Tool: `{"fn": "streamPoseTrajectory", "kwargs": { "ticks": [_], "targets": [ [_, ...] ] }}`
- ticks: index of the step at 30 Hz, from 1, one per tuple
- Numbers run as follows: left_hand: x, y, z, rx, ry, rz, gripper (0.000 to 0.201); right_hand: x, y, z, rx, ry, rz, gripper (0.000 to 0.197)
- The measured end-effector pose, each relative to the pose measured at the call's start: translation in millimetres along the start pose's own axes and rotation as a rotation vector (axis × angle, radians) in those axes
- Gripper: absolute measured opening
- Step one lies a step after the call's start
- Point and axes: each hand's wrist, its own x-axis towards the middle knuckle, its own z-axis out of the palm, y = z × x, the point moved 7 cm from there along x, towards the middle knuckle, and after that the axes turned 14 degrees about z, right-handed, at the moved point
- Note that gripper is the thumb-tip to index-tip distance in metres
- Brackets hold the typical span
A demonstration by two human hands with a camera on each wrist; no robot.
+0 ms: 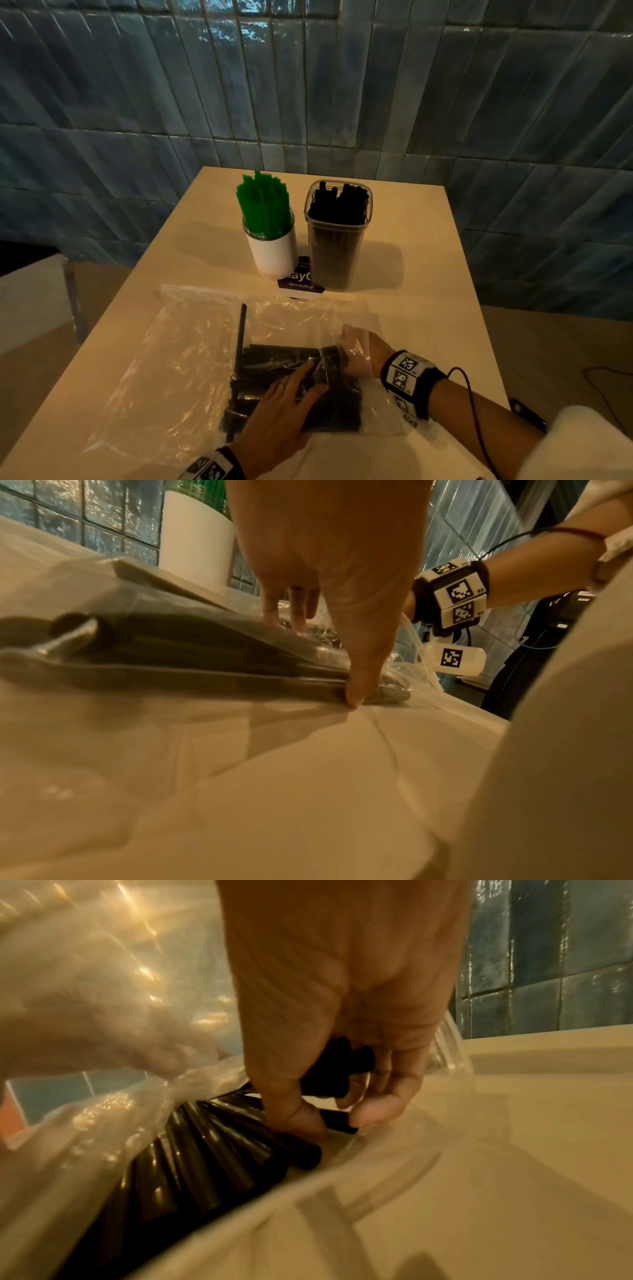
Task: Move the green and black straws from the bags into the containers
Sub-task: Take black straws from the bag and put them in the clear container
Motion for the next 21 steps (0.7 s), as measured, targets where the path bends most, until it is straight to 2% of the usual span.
{"fn": "streamPoseTrajectory", "kwargs": {
  "ticks": [3,5,7,10,13,16,18,21],
  "targets": [
    [1,-6,4,-0.040,-0.019,-0.057,0.115,0,2,-9,0.072,-0.019,0.008,0.035],
    [3,-6,4,-0.056,0.009,-0.013,0.127,0,7,-12,0.095,-0.035,0.013,0.030],
    [3,-8,-3,-0.082,0.100,0.009,0.118,0,13,-12,0.063,-0.057,0.022,0.031],
    [3,-4,-6,-0.091,0.092,0.041,0.106,-4,23,-16,0.017,-0.058,0.015,0.034],
    [3,-8,-8,-0.114,0.131,0.026,0.096,-11,37,-27,-0.084,0.019,0.019,0.023],
    [2,-17,-3,-0.074,0.084,0.020,0.087,-19,63,-39,-0.132,0.054,0.079,0.009],
    [3,-17,-7,-0.060,0.038,0.024,0.085,-27,83,-50,-0.158,0.068,0.138,0.010],
    [7,-16,-9,-0.083,0.062,0.040,0.084,-41,124,-66,-0.128,0.098,0.282,0.015]
  ]
}}
